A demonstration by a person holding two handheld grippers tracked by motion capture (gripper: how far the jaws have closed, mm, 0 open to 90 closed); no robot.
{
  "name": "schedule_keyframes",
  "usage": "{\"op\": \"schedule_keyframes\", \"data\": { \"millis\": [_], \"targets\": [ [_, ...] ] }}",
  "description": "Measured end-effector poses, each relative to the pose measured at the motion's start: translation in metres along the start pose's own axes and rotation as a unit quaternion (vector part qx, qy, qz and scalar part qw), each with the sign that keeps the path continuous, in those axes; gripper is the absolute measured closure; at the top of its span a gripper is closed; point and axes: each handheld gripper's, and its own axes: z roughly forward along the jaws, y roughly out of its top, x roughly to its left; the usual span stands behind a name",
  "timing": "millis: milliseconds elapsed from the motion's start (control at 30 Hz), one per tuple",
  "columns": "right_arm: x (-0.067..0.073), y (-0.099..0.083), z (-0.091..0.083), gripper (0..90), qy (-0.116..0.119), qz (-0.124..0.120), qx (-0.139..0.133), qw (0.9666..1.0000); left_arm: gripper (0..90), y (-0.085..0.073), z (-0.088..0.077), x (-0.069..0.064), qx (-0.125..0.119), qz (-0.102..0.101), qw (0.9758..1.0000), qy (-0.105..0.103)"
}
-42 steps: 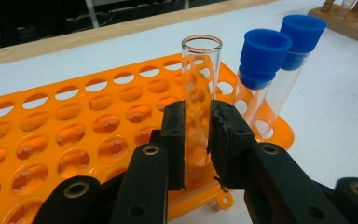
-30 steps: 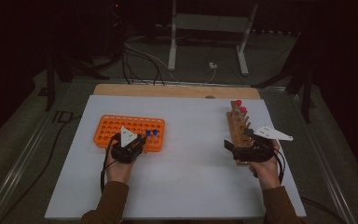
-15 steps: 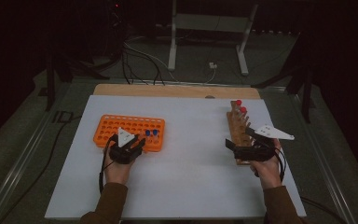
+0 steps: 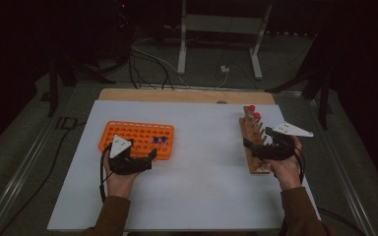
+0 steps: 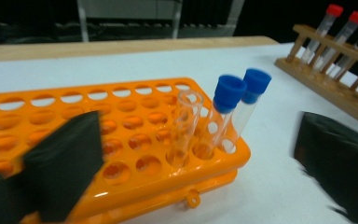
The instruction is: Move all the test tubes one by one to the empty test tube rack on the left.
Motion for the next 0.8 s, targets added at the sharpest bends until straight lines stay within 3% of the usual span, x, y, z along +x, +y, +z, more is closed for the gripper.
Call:
{"op": "schedule_keyframes", "data": {
  "millis": [100, 333, 433, 567, 800],
  "targets": [
    [-0.006, 0.005, 0.003, 4.2, -0.008, 0.005, 0.001, 1.0, 0.2, 0.002, -0.006, -0.002, -0.014, 0.004, 0.9999, -0.001],
    [-0.023, 0.01, 0.017, 13.6, -0.039, 0.009, 0.021, 0.999, 0.7, 0.003, -0.009, -0.005, -0.015, 0.009, 0.9998, -0.008],
    [-0.031, 0.008, 0.024, 23.6, -0.05, 0.017, 0.033, 0.998, 0.7, 0.003, -0.009, -0.007, -0.012, 0.016, 0.9998, -0.008],
    [-0.035, 0.006, 0.032, 49.5, -0.056, 0.008, 0.042, 0.9975, 0.7, 0.003, -0.007, -0.009, -0.008, 0.017, 0.9998, -0.011],
    [-0.04, 0.005, 0.047, 65.6, -0.086, 0.007, 0.06, 0.9944, 0.7, 0.002, -0.007, -0.01, -0.006, 0.019, 0.9997, -0.01]
  ]
}}
